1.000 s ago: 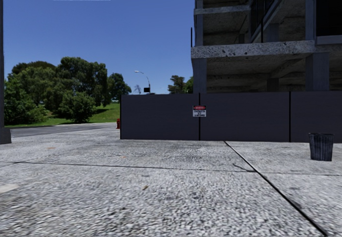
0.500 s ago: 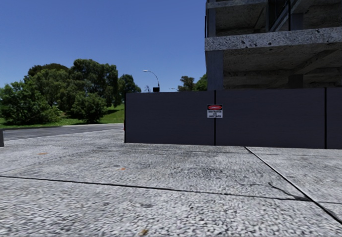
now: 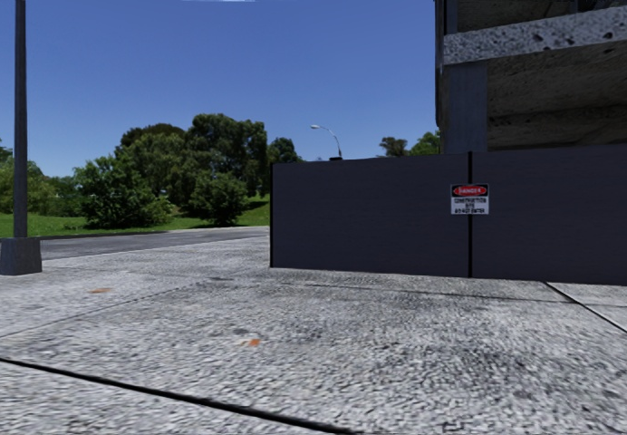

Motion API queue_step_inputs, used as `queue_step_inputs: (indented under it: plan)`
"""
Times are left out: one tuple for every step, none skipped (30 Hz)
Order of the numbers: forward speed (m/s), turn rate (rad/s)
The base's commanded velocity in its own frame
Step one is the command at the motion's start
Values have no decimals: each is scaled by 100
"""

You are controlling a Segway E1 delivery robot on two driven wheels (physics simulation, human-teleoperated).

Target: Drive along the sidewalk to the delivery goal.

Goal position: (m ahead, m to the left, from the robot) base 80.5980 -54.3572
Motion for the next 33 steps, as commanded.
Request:
queue_step_inputs:
  plan:
    - [176,45]
    - [176,45]
    - [176,45]
    - [176,45]
    - [176,45]
    - [176,45]
    - [176,45]
    - [176,45]
    - [176,45]
    - [176,45]
    - [176,45]
    - [176,45]
    - [176,45]
    - [176,45]
    - [176,45]
    - [176,45]
    - [176,45]
    - [176,45]
    - [176,45]
    - [176,45]
    - [176,45]
    - [176,45]
    - [176,45]
    - [176,45]
    - [176,45]
    - [176,45]
    - [176,45]
    - [176,45]
    - [176,45]
    - [176,45]
    - [176,45]
    - [176,42]
    - [176,0]
